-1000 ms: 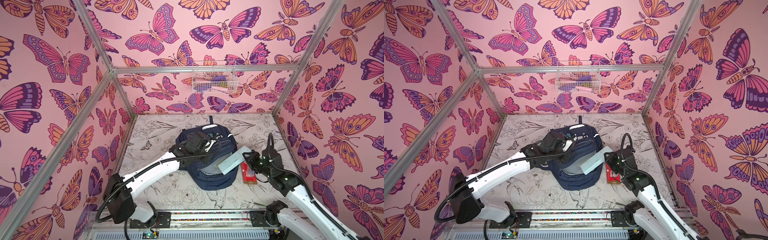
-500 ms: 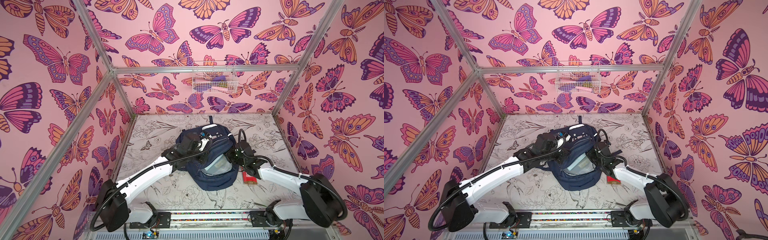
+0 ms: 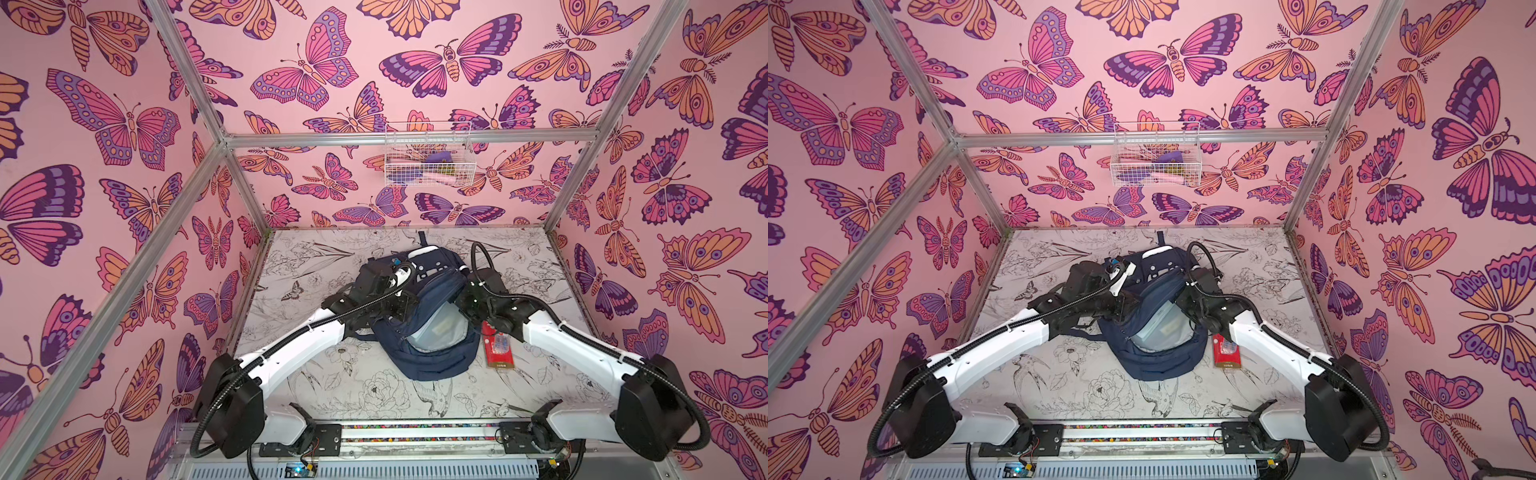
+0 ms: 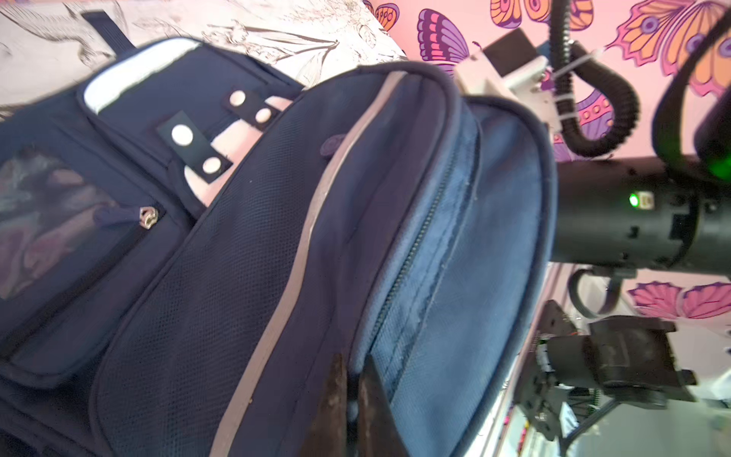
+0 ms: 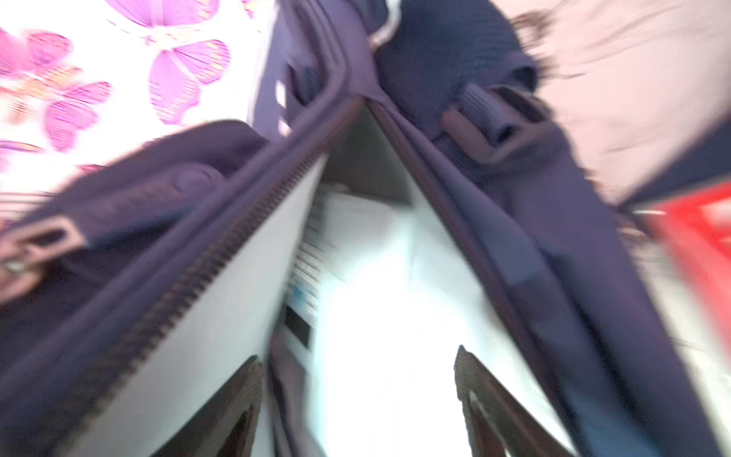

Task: Pack books, pencil case, and school supplies into a backpack
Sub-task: Place the glasses case in the student bag, then close the student bag at the center of the table.

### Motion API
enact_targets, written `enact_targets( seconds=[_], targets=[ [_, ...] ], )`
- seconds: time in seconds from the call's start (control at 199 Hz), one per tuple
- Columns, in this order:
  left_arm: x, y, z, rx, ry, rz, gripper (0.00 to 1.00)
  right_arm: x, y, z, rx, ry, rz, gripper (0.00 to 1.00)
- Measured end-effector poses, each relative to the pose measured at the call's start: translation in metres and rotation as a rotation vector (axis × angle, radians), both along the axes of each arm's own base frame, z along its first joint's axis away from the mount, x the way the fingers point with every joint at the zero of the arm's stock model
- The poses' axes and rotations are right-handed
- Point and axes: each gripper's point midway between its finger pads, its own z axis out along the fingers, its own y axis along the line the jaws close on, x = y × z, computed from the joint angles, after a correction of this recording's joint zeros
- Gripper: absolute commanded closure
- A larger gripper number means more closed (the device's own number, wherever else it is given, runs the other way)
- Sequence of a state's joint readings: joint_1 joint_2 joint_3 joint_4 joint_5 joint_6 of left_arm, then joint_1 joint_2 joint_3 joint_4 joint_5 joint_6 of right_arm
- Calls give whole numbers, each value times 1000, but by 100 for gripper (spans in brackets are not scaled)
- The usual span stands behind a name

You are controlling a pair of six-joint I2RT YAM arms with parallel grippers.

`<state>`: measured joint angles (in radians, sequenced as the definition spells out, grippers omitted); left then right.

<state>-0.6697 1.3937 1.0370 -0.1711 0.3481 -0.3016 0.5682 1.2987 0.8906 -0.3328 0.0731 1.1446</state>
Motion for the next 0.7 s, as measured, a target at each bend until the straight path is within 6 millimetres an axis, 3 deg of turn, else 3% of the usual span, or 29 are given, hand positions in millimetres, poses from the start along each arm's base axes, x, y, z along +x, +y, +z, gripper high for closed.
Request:
enact_targets(
  seconds=[0.045, 0.206, 0.316, 0.416, 0.532, 0.622, 0.702],
  targets=[
    [1, -1, -5, -4, 25, 10, 100, -11, -9, -2, -28, 17, 0, 35],
    [2, -2, -16, -25, 114, 43, 83, -48, -42, 6, -78, 18, -16, 36],
    [-1, 2, -20, -41, 150, 74, 47, -66, -63, 7, -153, 42, -29, 39],
    [-5, 14, -24, -42, 187, 136, 32, -80, -75, 8, -202, 56, -15, 45],
    [-15, 49, -22, -66, 223, 270, 26, -91, -71, 15, -214, 26, 49, 54],
    [-24, 75, -18, -112, 267, 368, 24, -100, -56, 17, -235, 2, 137, 58],
    [-27, 86, -24, -140, 316, 425, 25, -109, -39, 13, -270, -6, 226, 59]
  ],
)
